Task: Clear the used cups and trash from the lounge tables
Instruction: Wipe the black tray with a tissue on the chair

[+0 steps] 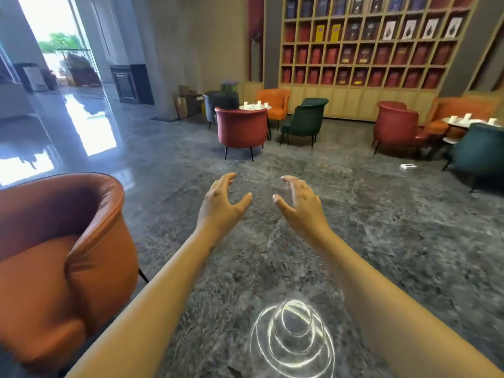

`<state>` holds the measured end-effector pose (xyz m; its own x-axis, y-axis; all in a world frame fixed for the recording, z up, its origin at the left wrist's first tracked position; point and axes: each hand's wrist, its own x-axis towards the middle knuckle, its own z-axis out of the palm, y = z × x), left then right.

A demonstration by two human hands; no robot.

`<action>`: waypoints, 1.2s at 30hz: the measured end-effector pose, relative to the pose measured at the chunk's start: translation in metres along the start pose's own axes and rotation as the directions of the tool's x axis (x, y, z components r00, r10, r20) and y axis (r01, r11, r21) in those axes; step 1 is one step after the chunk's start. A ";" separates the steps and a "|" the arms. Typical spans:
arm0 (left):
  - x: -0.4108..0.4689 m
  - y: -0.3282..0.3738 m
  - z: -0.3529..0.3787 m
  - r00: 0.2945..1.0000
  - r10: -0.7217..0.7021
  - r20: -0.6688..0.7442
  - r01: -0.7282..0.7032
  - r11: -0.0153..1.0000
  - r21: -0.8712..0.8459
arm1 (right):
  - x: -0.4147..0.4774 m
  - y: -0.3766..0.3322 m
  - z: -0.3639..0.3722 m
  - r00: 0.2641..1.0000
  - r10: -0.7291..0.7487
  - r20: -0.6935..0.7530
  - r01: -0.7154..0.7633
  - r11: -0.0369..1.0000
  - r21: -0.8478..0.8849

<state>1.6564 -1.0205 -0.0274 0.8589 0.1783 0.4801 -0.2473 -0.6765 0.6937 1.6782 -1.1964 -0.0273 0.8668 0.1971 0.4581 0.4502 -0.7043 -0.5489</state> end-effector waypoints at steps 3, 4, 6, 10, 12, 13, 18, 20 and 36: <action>0.074 -0.019 0.062 1.000 0.013 0.005 -0.013 1.000 0.001 | 0.076 0.063 0.014 1.000 0.015 -0.021 -0.015 1.000 0.012; 0.100 -0.026 0.083 1.000 0.020 0.008 -0.020 1.000 0.001 | 0.103 0.085 0.018 1.000 0.015 -0.028 -0.015 1.000 0.013; 0.156 -0.037 0.122 1.000 0.012 0.008 -0.012 1.000 0.000 | 0.160 0.125 0.025 0.999 0.019 -0.028 -0.019 1.000 0.019; 0.273 -0.054 0.185 1.000 -0.029 -0.002 0.029 1.000 0.002 | 0.279 0.192 0.038 1.000 0.021 -0.002 -0.021 0.999 0.034; 0.330 -0.064 0.211 0.999 -0.032 -0.009 0.032 0.999 0.000 | 0.338 0.220 0.048 1.000 0.028 0.004 -0.028 0.999 0.041; 0.357 -0.071 0.224 0.999 -0.031 -0.012 0.031 1.000 0.002 | 0.366 0.234 0.054 0.999 0.032 0.006 -0.032 0.998 0.052; 0.494 -0.121 0.296 0.999 -0.035 -0.032 0.036 0.999 0.010 | 0.507 0.309 0.102 0.999 0.041 -0.004 -0.041 0.995 0.092; 0.551 -0.147 0.328 0.999 -0.031 -0.035 0.031 1.000 -0.006 | 0.564 0.341 0.122 0.999 0.036 -0.016 -0.035 0.996 0.081; 1.035 -0.273 0.593 0.989 0.117 0.085 -0.124 0.989 0.076 | 1.017 0.628 0.193 0.988 0.078 -0.130 -0.098 0.983 -0.157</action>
<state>2.8791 -1.0745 -0.0384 0.8592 0.0362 0.5103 -0.3168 -0.7456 0.5863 2.8834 -1.3069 -0.0408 0.8638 0.0515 0.5012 0.3240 -0.8186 -0.4743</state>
